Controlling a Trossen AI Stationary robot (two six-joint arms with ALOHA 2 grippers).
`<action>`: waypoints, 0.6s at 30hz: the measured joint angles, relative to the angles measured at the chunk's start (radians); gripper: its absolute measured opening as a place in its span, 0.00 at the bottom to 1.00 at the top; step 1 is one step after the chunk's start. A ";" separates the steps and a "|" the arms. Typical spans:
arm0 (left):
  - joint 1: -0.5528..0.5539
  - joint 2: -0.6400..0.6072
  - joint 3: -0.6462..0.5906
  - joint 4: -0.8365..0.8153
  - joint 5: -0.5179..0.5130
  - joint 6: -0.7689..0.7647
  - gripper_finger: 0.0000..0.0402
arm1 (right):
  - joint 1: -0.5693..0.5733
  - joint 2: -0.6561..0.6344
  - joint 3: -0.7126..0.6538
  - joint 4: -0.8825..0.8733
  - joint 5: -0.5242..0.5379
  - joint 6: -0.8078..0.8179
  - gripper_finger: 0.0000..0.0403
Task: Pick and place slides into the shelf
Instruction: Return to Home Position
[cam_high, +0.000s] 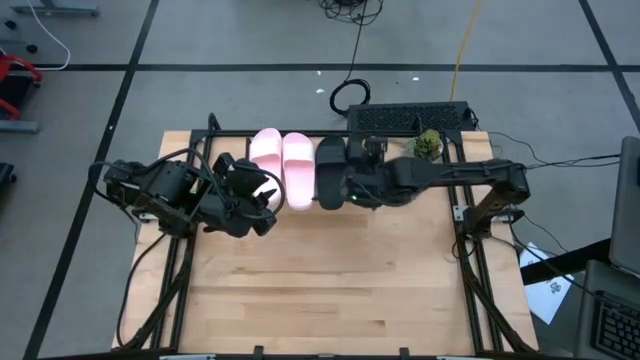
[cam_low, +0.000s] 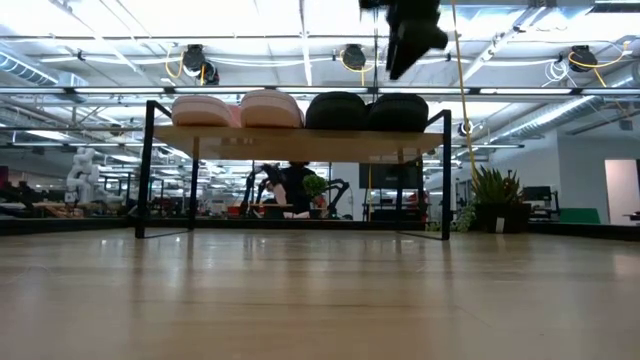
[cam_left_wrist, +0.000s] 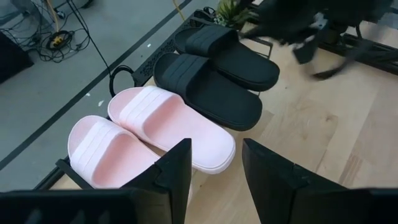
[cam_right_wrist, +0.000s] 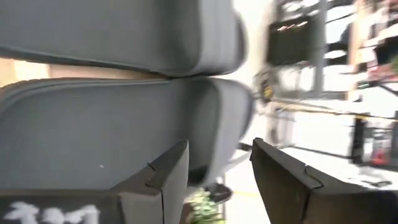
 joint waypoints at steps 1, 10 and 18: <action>0.000 0.000 0.000 0.000 0.000 0.000 0.36 | 0.021 -0.016 0.000 0.000 0.036 0.003 0.41; -0.069 -0.028 0.000 0.058 0.075 -0.052 0.36 | 0.260 -0.253 0.001 0.044 0.133 0.123 0.41; -0.247 -0.100 0.001 0.217 0.112 0.026 0.36 | 0.436 -0.515 0.001 0.176 0.011 0.395 0.41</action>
